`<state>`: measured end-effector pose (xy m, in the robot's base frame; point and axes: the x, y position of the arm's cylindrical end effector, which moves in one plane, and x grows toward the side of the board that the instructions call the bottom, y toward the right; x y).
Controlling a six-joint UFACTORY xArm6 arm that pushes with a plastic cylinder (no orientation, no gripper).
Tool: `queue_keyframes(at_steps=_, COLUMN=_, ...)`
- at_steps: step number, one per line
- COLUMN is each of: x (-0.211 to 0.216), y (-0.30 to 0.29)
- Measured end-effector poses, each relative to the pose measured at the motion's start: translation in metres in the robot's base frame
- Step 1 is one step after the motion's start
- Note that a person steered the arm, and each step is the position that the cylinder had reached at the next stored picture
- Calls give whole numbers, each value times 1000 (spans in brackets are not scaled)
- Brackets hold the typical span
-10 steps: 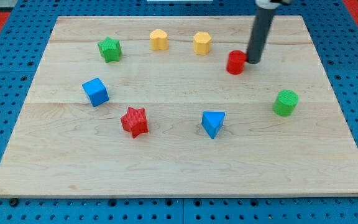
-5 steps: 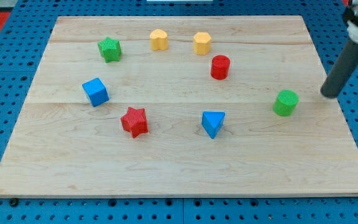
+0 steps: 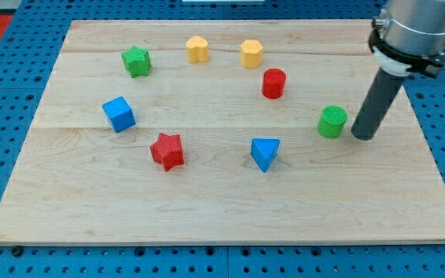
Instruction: Move the green circle above the blue triangle
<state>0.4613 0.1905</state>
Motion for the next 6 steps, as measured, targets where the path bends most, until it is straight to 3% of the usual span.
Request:
queue_keyframes(at_steps=2, x=-37, y=27)
queue_keyframes(at_steps=4, x=-4, y=-28)
queue_keyframes(at_steps=6, x=-3, y=-94)
